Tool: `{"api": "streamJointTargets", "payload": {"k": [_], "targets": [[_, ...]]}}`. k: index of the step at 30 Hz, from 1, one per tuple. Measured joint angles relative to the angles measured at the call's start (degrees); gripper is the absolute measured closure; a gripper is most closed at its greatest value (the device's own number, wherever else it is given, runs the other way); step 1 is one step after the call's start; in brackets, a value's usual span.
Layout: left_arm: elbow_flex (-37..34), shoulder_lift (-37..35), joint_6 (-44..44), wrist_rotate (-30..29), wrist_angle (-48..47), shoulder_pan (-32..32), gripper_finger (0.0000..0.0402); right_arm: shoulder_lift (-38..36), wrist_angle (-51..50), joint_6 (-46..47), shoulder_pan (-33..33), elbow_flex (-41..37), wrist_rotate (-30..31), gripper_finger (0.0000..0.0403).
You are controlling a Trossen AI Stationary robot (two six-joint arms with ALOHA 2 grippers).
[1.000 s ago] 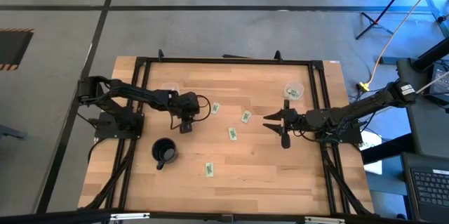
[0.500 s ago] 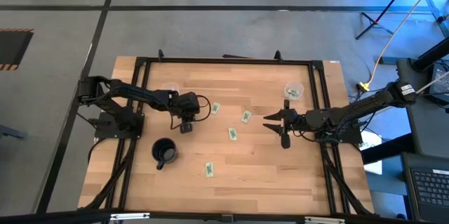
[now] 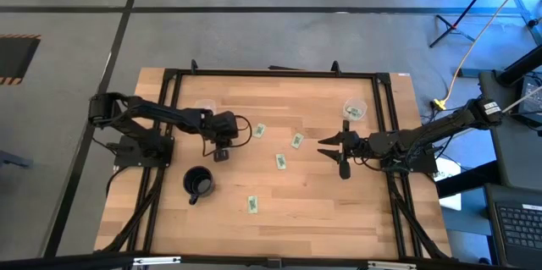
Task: Pick and place Stevia / Truvia into bins
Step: Put the stevia packet into the left transparent container
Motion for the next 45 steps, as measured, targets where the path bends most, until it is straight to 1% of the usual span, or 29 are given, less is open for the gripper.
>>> {"api": "streamJointTargets", "payload": {"k": [2, 5, 8, 10, 12, 14, 19, 21, 23, 26, 29, 34, 40, 45], "targets": [[0.08, -2.03, 0.01, 1.26, -0.56, -0.02, 0.0398, 0.0, -0.02, 0.01, 0.0, 0.0, 0.0, 0.0264], [0.11, -5.02, 0.01, 1.61, -2.52, -0.02, 0.0397, 0.0, -0.01, 0.01, 0.0, 0.0, 0.0, 0.0264], [0.17, -8.89, 0.01, 1.46, -3.96, 0.04, 0.0399, 0.0, -0.02, 0.01, 0.0, 0.02, 0.0, 0.0264], [0.17, -11.75, 0.01, -0.12, -5.7, 0.04, 0.0399, 0.0, -0.02, 0.01, 0.0, 0.02, 0.0, 0.0264], [0.19, -14.8, 0.01, -3.34, -7.09, 0.04, 0.0397, 0.0, -0.02, 0.01, 0.0, 0.02, 0.0, 0.0264], [0.22, -17.85, -0.11, -7.82, -8.62, 0.04, 0.0395, 0.0, -0.02, 0.01, 0.0, 0.02, 0.0, 0.0264], [0.26, -24.51, -2.63, -22.67, -10.21, 0.04, 0.0398, 0.0, -0.03, 0.01, 0.0, 0.02, 0.0, 0.0264], [0.27, -26.31, -4.06, -27.69, -11.31, 0.07, 0.0399, 0.0, -0.04, 0.01, 0.0, 0.02, 0.0, 0.0264], [0.28, -27.78, -5.49, -30.97, -12.6, 0.23, 0.0398, 0.0, -0.04, 0.02, 0.0, 0.02, 0.0, 0.0264], [0.33, -28.8, -7.44, -32.72, -15.58, 1.69, 0.0397, 0.0, -0.04, 0.03, 0.0, 0.02, 0.0, 0.0264], [0.33, -28.68, -9.21, -32.59, -18.08, 5.06, 0.0399, 0.0, -0.04, 0.02, 0.0, 0.02, 0.0, 0.0264], [0.33, -28.17, -9.38, -24.98, -18.13, 12.64, 0.0397, -0.02, -0.04, 0.01, -0.07, 0.02, 0.0, 0.0264], [0.33, -27.85, -8.1, -23.22, -18.04, 19.24, 0.0399, -0.02, -0.04, 0.03, -0.04, 0.02, 0.0, 0.0264], [0.33, -26.29, -5.09, -17.19, -17.63, 22.9, 0.0397, -0.02, -0.04, 0.01, -0.04, 0.02, 0.0, 0.0264]]}}
